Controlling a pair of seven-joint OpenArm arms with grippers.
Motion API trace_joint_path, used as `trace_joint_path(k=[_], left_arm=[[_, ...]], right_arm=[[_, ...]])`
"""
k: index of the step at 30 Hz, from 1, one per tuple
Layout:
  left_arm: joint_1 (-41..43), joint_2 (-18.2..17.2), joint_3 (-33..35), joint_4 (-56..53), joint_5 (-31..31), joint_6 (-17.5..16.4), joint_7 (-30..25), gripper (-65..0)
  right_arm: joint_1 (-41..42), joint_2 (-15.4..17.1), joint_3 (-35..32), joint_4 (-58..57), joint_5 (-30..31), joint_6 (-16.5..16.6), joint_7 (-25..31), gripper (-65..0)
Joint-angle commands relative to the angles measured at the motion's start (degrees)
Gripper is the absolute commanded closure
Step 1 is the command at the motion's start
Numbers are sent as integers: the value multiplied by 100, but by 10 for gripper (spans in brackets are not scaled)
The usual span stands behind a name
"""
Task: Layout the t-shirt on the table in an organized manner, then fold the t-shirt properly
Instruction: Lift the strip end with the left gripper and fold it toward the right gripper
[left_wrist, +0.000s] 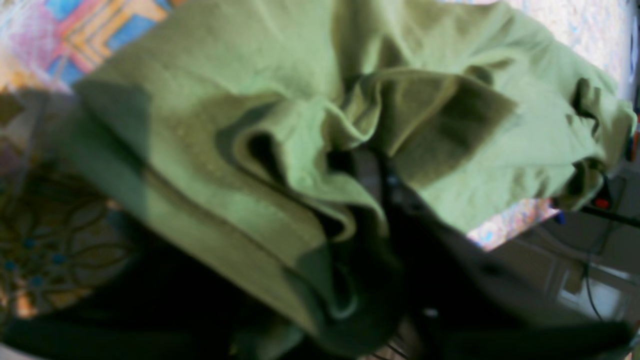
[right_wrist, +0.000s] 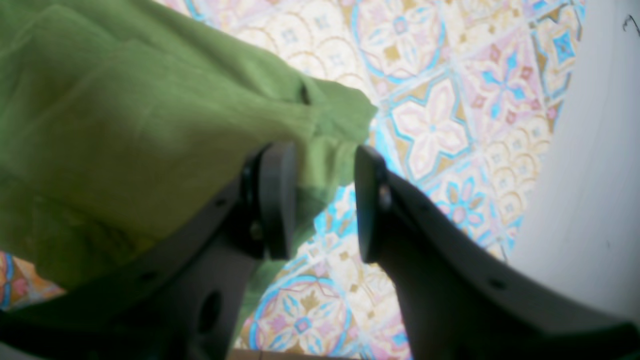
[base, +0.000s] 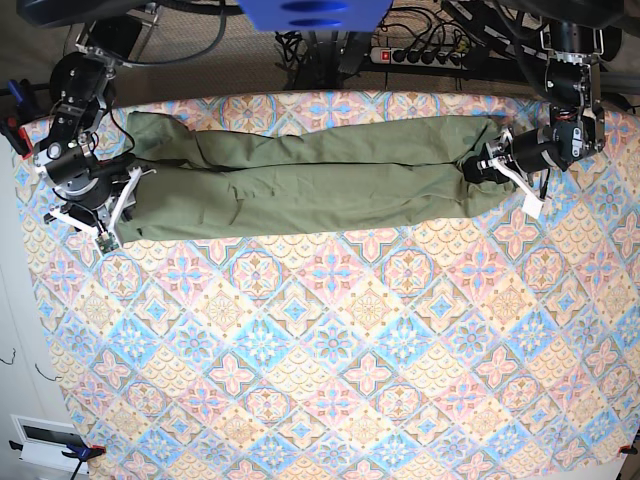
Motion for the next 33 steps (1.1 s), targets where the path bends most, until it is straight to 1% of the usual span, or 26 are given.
trace_joint_path(k=[1, 3, 4, 7, 9, 13, 16, 20, 23, 26, 27, 29, 33], left_arm=[[5, -8, -46, 21, 37, 7, 71, -97], [-13, -8, -274, 21, 54, 25, -9, -4], [-22, -8, -406, 21, 63, 43, -9, 0], [-83, -26, -758, 21, 81, 43, -53, 0], [-224, -26, -969, 21, 221, 43, -35, 0], [-479, -26, -1452, 21, 951, 43, -35, 0], [-672, -35, -1549, 21, 1443, 43, -53, 0], [-795, -44, -1892, 21, 1918, 43, -53, 0], [-936, -44, -1936, 65, 1927, 16, -26, 0], [-795, 0, -1742, 768, 1883, 7, 62, 0], [-725, 53, -1619, 1049, 1874, 16, 106, 0], [-672, 378, -1505, 1682, 1830, 16, 229, 0], [-707, 915, -1487, 2245, 1821, 25, 624, 0]], right_arm=[[80, 92, 28, 91, 8, -25, 88, -193], [80, 92, 28, 91, 8, -25, 88, -193], [80, 92, 28, 91, 8, -25, 88, -193], [80, 92, 28, 91, 8, -25, 88, -193], [72, 92, 28, 91, 8, -25, 88, -193], [72, 92, -201, 91, 8, -25, 88, -193], [72, 92, -271, 91, 8, -25, 97, -193], [54, 92, -280, 91, 8, -25, 97, -192], [63, 92, -280, 91, 8, -25, 97, -192], [45, 92, -280, 91, 8, -25, 97, -192], [45, 92, -280, 91, 8, -25, 97, -192], [45, 92, -271, 91, 8, -25, 106, -192], [63, 92, -262, 91, 8, -25, 115, -192]])
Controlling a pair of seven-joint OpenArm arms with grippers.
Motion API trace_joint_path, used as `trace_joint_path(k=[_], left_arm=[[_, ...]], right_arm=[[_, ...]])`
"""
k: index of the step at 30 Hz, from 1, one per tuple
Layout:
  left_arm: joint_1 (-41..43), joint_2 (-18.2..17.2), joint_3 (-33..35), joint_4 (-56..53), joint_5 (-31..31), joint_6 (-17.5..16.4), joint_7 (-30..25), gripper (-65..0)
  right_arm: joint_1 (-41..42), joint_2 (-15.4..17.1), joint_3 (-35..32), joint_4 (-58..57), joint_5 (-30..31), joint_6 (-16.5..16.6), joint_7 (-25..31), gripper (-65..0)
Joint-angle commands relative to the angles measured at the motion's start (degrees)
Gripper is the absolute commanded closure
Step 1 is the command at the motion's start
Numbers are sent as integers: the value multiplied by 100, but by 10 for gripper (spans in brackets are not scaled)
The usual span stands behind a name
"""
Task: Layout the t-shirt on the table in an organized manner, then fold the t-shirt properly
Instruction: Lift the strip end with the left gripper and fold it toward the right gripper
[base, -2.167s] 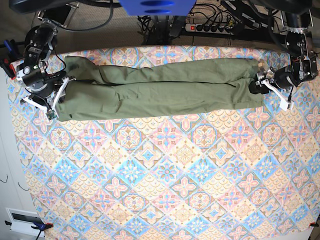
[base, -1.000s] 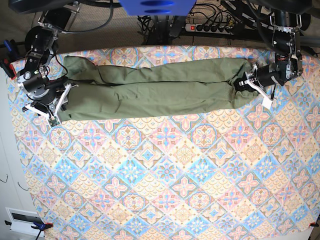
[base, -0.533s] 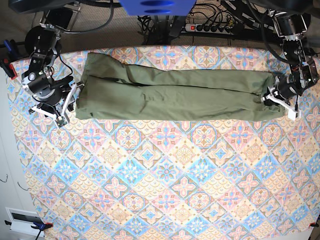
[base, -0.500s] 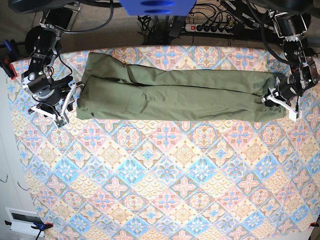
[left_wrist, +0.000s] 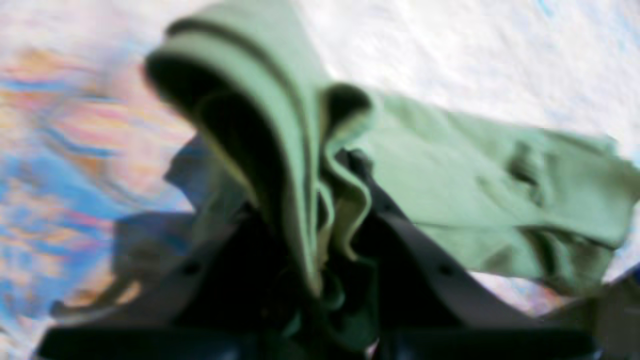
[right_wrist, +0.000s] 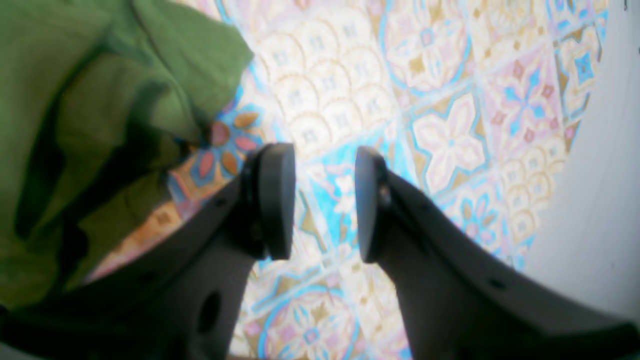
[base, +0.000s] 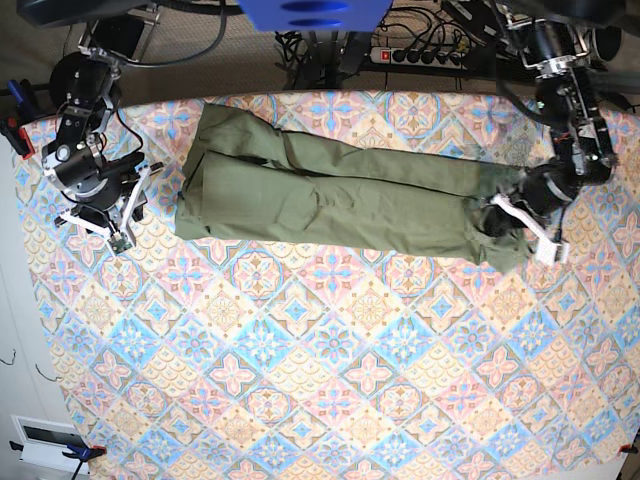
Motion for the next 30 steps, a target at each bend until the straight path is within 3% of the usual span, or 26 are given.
trace_joint_path(k=[1, 4, 13, 25, 30], left_arm=[[-96, 59, -65, 173, -36, 21, -83, 0], [-104, 534, -47, 208, -19, 30, -13, 0], [-104, 1404, -29, 164, 95, 38, -4, 0], [-219, 1536, 771, -416, 324, 38, -22, -15], [-254, 1536, 1017, -354, 245, 38, -22, -142]], right_arm=[[67, 81, 46, 91, 8, -25, 86, -192], [67, 81, 55, 91, 8, -25, 86, -192], [67, 90, 55, 91, 8, -25, 95, -192], [76, 90, 63, 91, 8, -25, 104, -192], [76, 107, 81, 91, 404, -25, 113, -192]])
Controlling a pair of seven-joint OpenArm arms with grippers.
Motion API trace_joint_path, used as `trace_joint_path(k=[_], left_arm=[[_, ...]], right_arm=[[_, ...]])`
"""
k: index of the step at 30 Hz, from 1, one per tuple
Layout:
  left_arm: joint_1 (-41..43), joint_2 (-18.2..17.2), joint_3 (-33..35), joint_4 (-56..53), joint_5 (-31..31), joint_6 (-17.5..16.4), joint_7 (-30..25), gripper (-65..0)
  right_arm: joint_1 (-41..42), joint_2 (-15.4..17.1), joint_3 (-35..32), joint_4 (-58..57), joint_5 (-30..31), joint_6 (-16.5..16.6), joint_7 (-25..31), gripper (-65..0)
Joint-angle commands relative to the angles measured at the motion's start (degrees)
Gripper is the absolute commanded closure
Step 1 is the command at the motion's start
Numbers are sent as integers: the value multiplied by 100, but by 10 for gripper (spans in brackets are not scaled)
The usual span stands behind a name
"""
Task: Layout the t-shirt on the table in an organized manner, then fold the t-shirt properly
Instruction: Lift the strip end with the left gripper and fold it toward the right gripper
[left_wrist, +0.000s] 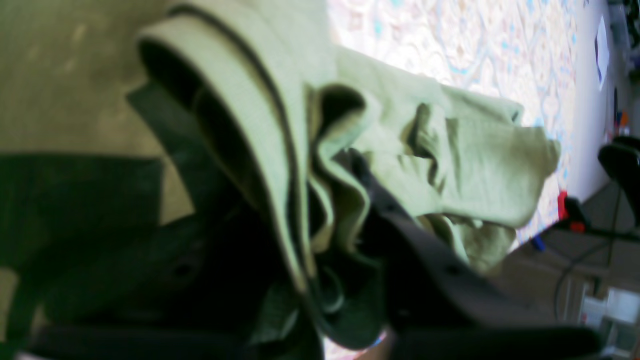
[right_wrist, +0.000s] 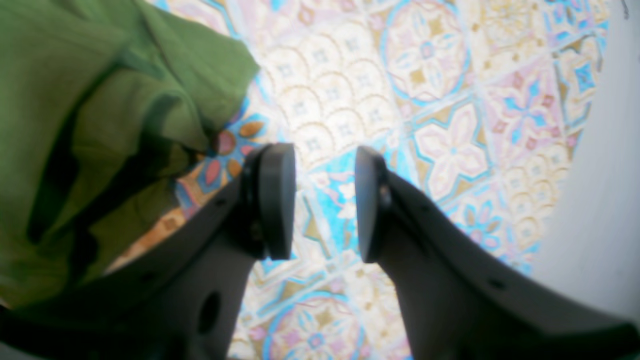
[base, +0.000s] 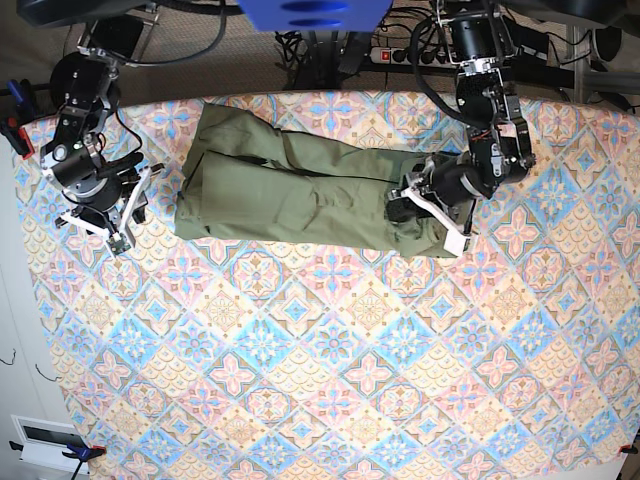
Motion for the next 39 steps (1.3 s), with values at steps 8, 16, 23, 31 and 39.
trace_joint_path(k=[8, 16, 23, 31, 39], left_arm=[[64, -143, -63, 766, -1245, -51, 222, -322], [240, -943, -925, 828, -1852, -51, 249, -322], [293, -1585, -1259, 819, -1843, -51, 231, -322], [249, -1576, -1268, 159, -1878, -51, 222, -322], [275, -1585, -1259, 151, -1860, -60, 222, -322]], right_arm=[[76, 87, 505, 83, 524, -23, 91, -192], [23, 87, 453, 83, 542, -23, 12, -195], [23, 35, 453, 74, 568, -23, -1026, -195], [67, -317, 453, -120, 1316, -23, -1180, -218], [67, -326, 453, -964, 2133, -23, -1180, -303]])
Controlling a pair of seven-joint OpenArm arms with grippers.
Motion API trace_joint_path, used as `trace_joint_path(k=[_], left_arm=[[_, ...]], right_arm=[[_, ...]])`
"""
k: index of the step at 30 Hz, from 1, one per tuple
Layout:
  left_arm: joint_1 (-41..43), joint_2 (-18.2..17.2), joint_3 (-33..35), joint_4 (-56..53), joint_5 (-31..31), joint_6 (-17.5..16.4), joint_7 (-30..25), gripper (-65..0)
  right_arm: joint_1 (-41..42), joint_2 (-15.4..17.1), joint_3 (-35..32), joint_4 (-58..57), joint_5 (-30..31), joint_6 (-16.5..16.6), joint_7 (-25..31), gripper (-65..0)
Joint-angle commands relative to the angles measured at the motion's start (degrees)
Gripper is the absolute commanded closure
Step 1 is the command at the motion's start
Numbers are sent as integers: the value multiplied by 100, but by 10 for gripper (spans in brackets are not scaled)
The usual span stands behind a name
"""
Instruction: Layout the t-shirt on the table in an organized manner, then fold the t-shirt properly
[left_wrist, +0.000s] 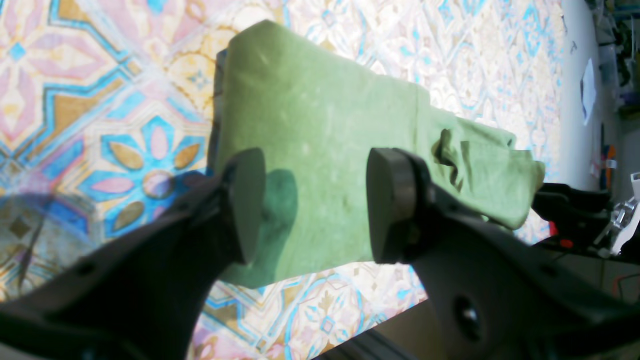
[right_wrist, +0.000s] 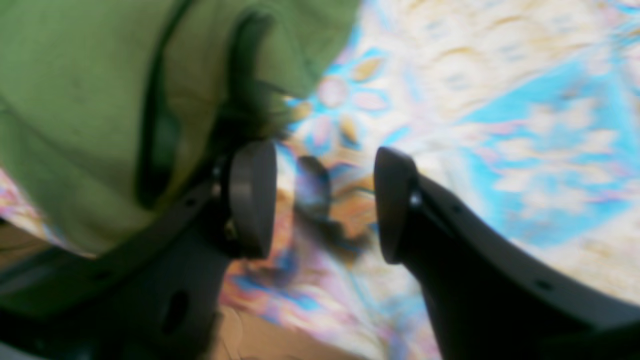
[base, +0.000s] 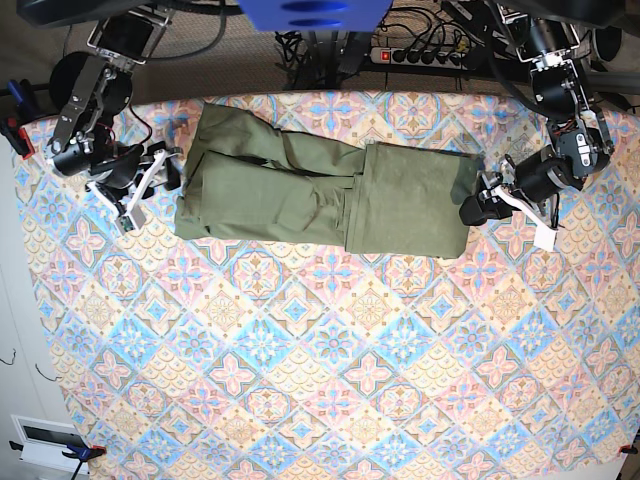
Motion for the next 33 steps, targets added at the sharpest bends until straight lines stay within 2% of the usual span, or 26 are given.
trace_joint_path(k=[1, 8, 13, 19, 25, 33], left_arm=[[-38, -88, -28, 103, -118, -17, -75, -322], [-38, -88, -28, 94, -101, -17, -75, -322], [-29, -79, -28, 94, -92, -17, -75, -322], [-38, -70, -20, 85, -92, -17, -75, -322], [-46, -70, -20, -38, -92, -17, -75, -322], [-82, -70, -20, -64, -92, -17, -75, -322]], right_arm=[[80, 61, 16, 6, 193, 12, 99, -303], [80, 52, 16, -249, 1037, 12, 99, -306], [80, -27, 51, -284, 1134, 12, 99, -308], [80, -44, 68, -284, 1688, 12, 99, -311], [72, -36, 271, -222, 1723, 12, 99, -440], [63, -36, 736, -222, 2285, 12, 99, -428]])
